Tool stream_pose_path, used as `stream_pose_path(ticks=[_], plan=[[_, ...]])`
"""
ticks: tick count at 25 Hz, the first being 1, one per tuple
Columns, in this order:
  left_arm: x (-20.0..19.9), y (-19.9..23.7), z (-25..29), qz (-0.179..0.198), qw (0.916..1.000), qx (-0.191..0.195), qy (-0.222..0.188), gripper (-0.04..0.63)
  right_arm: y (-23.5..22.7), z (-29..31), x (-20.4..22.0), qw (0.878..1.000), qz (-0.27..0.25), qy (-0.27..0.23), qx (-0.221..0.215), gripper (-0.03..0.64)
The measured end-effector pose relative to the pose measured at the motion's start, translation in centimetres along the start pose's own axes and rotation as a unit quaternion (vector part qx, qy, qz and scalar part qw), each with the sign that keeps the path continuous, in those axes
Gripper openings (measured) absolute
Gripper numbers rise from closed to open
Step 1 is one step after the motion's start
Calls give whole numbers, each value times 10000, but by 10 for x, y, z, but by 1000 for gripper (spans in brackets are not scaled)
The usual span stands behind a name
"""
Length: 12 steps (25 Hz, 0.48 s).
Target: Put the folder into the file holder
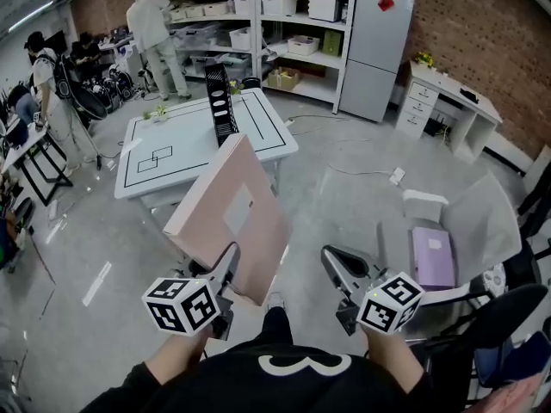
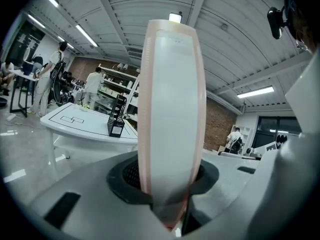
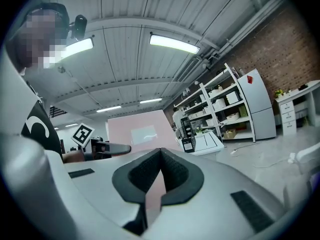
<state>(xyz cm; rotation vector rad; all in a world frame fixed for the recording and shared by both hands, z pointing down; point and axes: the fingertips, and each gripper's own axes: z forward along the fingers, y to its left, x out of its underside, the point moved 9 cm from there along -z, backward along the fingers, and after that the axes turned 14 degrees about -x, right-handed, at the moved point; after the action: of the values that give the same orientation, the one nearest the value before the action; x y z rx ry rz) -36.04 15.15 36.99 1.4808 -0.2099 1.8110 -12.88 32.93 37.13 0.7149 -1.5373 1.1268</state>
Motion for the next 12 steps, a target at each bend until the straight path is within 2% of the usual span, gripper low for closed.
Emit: stream_pose_path(ticks=[5, 12], plan=[[-22, 2, 65, -12, 9999, 128, 72, 147, -56, 22, -16, 9999, 82, -101, 58, 5], [-65, 20, 179, -97, 9997, 75, 225, 147, -159, 78, -49, 9995, 257, 54, 160, 5]])
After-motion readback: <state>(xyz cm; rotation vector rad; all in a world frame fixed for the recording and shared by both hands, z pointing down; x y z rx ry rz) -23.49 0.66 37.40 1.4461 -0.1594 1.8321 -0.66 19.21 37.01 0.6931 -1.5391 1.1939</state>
